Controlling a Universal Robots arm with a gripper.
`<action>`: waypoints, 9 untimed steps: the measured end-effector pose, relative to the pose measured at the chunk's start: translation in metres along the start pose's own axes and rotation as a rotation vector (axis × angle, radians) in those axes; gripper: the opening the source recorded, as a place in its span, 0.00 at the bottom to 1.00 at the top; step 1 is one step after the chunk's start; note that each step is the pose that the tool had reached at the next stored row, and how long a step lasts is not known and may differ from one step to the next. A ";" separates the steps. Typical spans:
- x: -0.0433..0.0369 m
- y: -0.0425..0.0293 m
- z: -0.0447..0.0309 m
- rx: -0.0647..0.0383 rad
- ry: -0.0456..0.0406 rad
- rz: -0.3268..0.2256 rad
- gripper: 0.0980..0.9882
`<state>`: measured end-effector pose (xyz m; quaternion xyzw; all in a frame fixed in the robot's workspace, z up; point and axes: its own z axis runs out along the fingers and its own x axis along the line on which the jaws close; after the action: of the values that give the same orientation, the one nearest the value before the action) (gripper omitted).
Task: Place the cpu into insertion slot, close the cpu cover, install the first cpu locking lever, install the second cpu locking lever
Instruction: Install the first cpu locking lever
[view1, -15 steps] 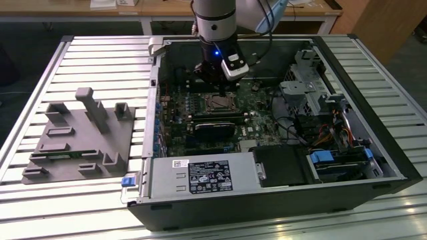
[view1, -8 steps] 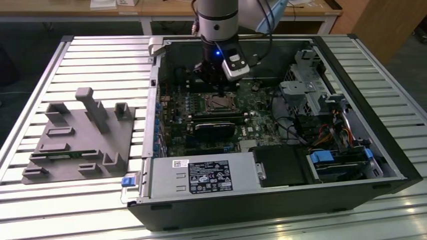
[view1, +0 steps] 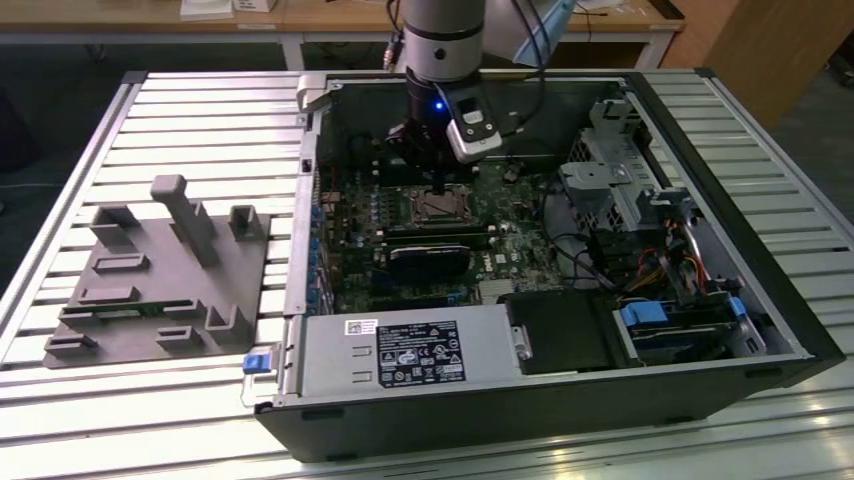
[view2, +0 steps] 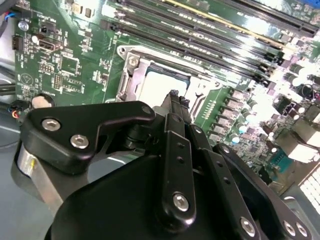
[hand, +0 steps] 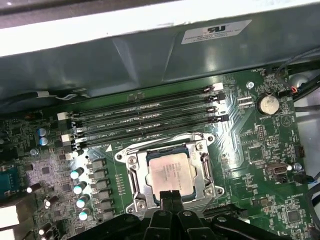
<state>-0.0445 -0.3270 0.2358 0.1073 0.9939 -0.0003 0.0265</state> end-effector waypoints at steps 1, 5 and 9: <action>-0.0011 0.0002 0.0001 0.000 0.0001 -0.008 0.01; -0.0048 0.0011 0.0012 -0.002 0.0003 -0.035 0.01; -0.0049 0.0011 0.0017 -0.002 0.0004 -0.039 0.01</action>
<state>-0.0394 -0.3270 0.2344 0.0881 0.9958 0.0001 0.0264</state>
